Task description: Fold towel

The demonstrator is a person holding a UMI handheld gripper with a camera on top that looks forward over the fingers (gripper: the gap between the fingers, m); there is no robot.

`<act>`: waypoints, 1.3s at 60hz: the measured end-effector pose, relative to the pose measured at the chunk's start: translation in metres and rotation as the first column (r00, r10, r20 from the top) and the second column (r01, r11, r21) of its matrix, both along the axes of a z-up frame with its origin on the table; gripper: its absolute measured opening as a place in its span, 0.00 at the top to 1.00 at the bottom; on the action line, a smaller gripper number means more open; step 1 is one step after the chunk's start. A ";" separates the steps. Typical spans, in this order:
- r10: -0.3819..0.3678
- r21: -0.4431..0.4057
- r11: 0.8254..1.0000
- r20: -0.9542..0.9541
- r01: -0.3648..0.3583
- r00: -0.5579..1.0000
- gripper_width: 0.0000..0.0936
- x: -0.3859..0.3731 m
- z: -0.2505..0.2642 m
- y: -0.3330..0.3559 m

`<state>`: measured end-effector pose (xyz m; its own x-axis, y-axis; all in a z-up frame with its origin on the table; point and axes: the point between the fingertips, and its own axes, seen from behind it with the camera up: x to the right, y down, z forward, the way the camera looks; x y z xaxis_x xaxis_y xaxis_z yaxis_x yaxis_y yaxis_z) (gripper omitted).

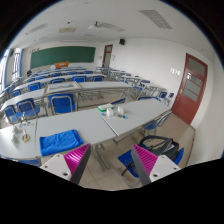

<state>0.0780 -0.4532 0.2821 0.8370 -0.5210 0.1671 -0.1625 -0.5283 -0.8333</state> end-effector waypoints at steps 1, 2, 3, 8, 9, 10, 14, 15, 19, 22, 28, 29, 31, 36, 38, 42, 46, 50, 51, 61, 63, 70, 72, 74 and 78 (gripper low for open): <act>-0.002 -0.006 1.000 0.003 0.002 1.000 0.09 -0.003 0.001 -0.003; -0.002 -0.010 1.000 0.004 0.002 1.000 0.10 -0.003 0.000 -0.004; -0.002 -0.013 1.000 0.003 0.002 1.000 0.10 -0.003 -0.001 -0.005; -0.002 -0.033 0.999 -0.001 0.002 1.000 0.10 -0.008 -0.012 -0.011; 0.000 -0.039 0.999 -0.002 0.000 1.000 0.09 -0.007 -0.013 -0.012; 0.002 -0.044 0.999 -0.002 -0.002 1.000 0.10 -0.009 -0.017 -0.013; 0.010 -0.068 0.998 0.002 -0.009 1.000 0.10 -0.018 -0.032 -0.014; 0.014 -0.076 0.997 0.002 -0.013 1.000 0.09 -0.021 -0.036 -0.014; 0.048 -0.103 0.994 -0.009 -0.049 0.999 0.10 -0.038 -0.060 -0.010; 0.097 -0.117 0.988 -0.030 -0.100 0.995 0.09 -0.062 -0.080 -0.002; 0.216 -0.122 0.966 -0.103 -0.228 0.971 0.09 -0.125 -0.123 0.025; 0.235 -0.122 0.961 -0.120 -0.250 0.964 0.09 -0.137 -0.130 0.030; 0.276 -0.117 0.949 -0.150 -0.294 0.949 0.07 -0.161 -0.143 0.043; 0.364 -0.091 0.919 -0.177 -0.383 0.915 0.09 -0.209 -0.165 0.084; 0.396 -0.084 0.906 -0.179 -0.415 0.901 0.09 -0.225 -0.173 0.102; 0.446 -0.069 0.883 -0.180 -0.464 0.876 0.09 -0.252 -0.187 0.142; 0.488 -0.064 0.860 -0.183 -0.506 0.853 0.09 -0.271 -0.205 0.183; 0.515 -0.073 0.842 -0.187 -0.535 0.836 0.09 -0.284 -0.225 0.221; 0.523 -0.074 0.836 -0.188 -0.543 0.831 0.09 -0.286 -0.229 0.229; 0.588 -0.134 0.778 -0.188 -0.613 0.787 0.10 -0.300 -0.277 0.286; 0.596 -0.150 0.767 -0.191 -0.623 0.780 0.11 -0.299 -0.286 0.290; 0.604 -0.141 0.765 -0.182 -0.629 0.776 0.37 -0.293 -0.297 0.303; 0.609 -0.142 0.763 -0.169 -0.631 0.775 0.49 -0.290 -0.297 0.305; 0.610 -0.148 0.763 -0.159 -0.630 0.776 0.62 -0.283 -0.296 0.306; 0.613 -0.166 0.767 -0.097 -0.620 0.784 0.92 -0.270 -0.296 0.310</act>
<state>-0.1921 -0.1437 -0.0138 0.9747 0.1455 0.1697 0.2234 -0.6634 -0.7141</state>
